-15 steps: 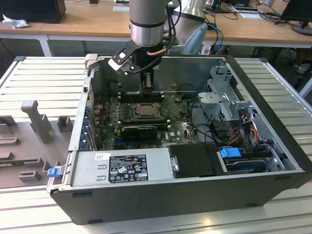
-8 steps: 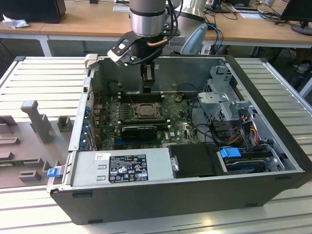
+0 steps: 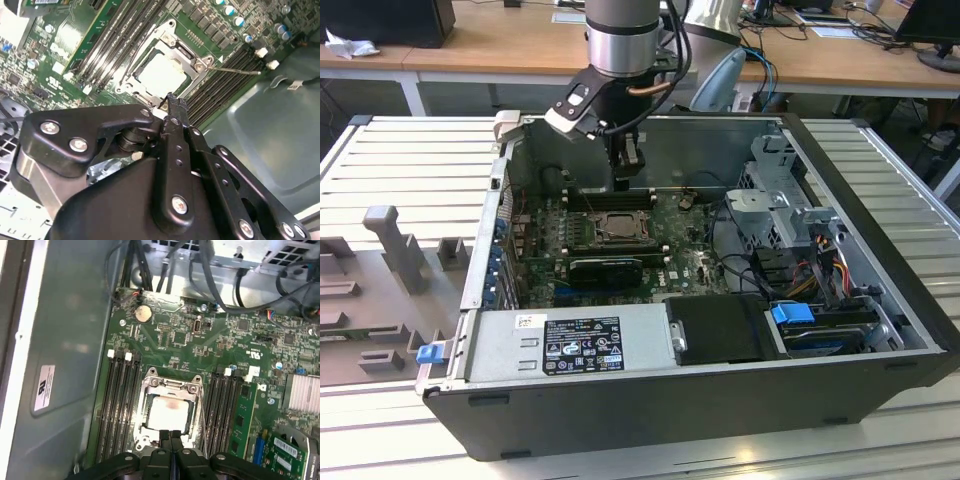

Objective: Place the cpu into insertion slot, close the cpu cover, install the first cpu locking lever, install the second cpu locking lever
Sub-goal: 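Install the first cpu locking lever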

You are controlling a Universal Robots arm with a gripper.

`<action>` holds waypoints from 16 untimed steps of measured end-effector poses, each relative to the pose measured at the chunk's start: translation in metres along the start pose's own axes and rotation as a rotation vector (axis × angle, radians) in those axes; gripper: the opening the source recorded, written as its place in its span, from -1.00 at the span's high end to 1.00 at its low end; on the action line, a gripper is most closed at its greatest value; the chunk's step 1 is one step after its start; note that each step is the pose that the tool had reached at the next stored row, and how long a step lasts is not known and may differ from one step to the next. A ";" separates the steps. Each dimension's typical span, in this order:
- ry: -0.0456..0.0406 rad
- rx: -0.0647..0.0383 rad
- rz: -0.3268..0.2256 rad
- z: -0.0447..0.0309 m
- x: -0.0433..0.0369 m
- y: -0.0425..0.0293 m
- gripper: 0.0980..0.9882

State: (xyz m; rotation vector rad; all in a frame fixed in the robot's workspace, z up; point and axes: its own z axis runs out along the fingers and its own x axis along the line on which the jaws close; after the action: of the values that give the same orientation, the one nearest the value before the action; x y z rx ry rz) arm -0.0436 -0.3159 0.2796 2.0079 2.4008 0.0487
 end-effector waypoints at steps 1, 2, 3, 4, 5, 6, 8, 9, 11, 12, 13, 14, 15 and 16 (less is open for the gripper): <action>0.0004 0.000 -0.017 0.0001 0.0001 0.0000 0.98; 0.0007 0.001 -0.030 0.0001 0.0002 -0.0001 0.98; 0.0011 0.001 -0.040 0.0001 0.0002 -0.0001 0.98; 0.0015 0.001 -0.054 0.0001 0.0002 0.0000 0.98; 0.0018 0.001 -0.064 0.0002 0.0002 0.0001 0.98; 0.0022 0.001 -0.076 0.0002 0.0002 0.0002 0.98; 0.0032 0.001 -0.111 0.0001 0.0001 0.0003 0.98; 0.0039 0.002 -0.129 0.0002 0.0001 0.0004 0.98; 0.0053 0.002 -0.175 0.0001 0.0001 0.0004 0.98; 0.0061 0.002 -0.199 0.0002 0.0001 0.0004 0.98; 0.0068 0.003 -0.224 0.0002 0.0001 0.0004 0.98; 0.0073 0.003 -0.240 0.0001 0.0001 0.0004 0.98; 0.0079 0.003 -0.260 0.0001 0.0001 0.0004 0.98; 0.0086 0.003 -0.280 0.0002 0.0001 0.0004 0.98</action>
State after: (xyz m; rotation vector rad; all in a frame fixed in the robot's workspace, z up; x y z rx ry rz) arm -0.0432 -0.3157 0.2795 1.6554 2.6614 0.0504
